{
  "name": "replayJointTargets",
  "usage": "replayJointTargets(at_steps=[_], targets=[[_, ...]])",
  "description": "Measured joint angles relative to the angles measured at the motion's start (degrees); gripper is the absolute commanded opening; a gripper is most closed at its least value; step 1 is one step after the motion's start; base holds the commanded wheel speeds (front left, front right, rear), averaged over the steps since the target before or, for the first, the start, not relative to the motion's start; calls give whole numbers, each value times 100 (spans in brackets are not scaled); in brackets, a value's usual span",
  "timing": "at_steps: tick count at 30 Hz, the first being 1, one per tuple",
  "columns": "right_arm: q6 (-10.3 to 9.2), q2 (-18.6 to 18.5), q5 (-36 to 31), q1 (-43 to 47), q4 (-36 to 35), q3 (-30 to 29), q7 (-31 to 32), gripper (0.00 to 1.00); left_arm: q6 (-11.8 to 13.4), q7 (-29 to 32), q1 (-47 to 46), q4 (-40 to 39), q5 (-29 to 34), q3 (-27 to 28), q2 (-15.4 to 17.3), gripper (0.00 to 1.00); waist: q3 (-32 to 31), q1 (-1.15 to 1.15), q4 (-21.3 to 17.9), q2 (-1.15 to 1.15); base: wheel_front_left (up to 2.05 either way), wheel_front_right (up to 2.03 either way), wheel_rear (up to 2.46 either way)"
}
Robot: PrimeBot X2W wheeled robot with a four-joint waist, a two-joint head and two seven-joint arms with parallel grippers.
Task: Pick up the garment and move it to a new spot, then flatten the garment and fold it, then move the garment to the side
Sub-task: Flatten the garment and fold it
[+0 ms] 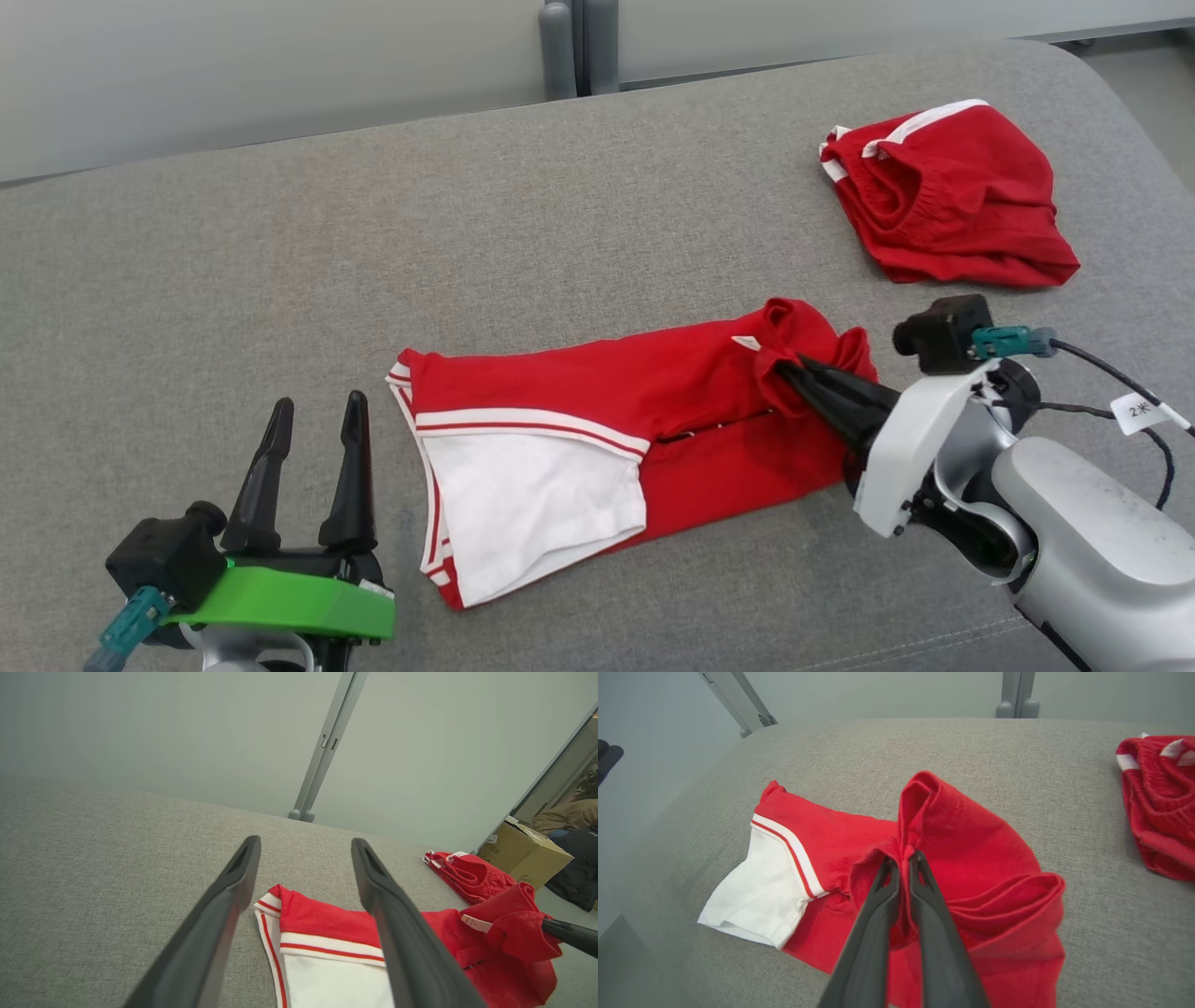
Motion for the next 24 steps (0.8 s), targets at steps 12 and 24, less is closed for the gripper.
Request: replayJointTargets(at_steps=[12, 24], targets=[[0, 346, 422, -518, -419, 764, 246, 0, -47, -3, -1, 222, -91, -134, -62, 100, -201, 0, 441, 0, 0, 0, 0], [0, 859, 424, -667, 482, 1076, 579, 0, -68, -11, 1, 341, -111, -369, -125, 100, -419, 0, 1008, 0, 0, 0, 0]])
